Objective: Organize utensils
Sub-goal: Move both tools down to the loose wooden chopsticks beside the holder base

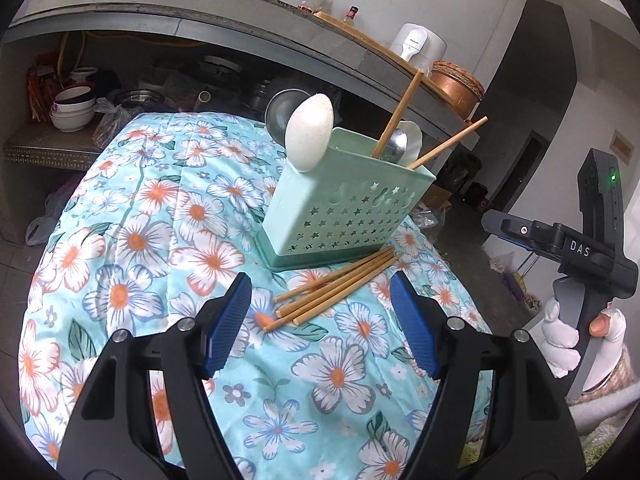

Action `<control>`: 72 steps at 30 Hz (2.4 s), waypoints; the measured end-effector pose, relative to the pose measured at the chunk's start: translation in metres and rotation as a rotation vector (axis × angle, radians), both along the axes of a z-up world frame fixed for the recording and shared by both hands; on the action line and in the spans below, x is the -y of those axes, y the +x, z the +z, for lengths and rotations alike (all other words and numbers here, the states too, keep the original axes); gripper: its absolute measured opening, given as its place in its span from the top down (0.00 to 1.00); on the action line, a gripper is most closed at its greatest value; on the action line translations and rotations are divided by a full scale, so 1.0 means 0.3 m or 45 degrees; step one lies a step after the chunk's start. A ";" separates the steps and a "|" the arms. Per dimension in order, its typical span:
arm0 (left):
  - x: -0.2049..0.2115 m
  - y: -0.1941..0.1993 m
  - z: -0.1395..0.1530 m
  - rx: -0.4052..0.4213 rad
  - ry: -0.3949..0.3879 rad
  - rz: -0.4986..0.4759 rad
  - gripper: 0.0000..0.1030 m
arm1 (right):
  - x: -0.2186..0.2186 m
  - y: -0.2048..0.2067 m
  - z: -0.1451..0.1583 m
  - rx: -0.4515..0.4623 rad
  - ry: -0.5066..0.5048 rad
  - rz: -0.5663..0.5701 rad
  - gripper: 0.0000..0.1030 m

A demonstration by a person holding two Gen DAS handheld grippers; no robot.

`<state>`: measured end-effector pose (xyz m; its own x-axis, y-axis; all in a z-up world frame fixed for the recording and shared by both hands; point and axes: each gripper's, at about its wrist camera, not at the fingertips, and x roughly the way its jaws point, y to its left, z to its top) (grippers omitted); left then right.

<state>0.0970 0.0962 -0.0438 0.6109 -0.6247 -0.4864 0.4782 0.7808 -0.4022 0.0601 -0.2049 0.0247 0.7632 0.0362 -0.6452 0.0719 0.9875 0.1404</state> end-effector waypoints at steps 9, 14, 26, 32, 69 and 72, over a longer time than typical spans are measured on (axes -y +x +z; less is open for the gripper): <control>0.073 0.021 -0.044 -0.050 0.082 -0.006 0.34 | 0.046 -0.006 -0.071 -0.058 0.056 -0.012 0.06; 0.130 0.037 -0.068 -0.077 0.179 0.030 0.34 | 0.091 0.018 -0.139 -0.092 0.159 0.007 0.06; 0.189 0.109 -0.143 -0.177 0.330 0.244 0.34 | 0.195 0.068 -0.335 -0.190 0.443 0.121 0.06; 0.236 0.104 -0.110 -0.154 0.371 0.289 0.34 | 0.235 0.037 -0.353 -0.176 0.525 0.151 0.06; 0.361 0.090 -0.137 -0.043 0.470 0.036 0.34 | 0.251 -0.001 -0.353 -0.120 0.600 0.130 0.20; 0.372 0.088 -0.122 0.008 0.501 -0.032 0.34 | 0.260 0.004 -0.355 -0.095 0.686 0.105 0.25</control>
<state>0.1234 -0.0153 -0.0804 0.6015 -0.4061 -0.6879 0.5004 0.8628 -0.0718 0.0613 -0.2830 -0.0819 0.6966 0.4342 -0.5711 0.0264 0.7799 0.6253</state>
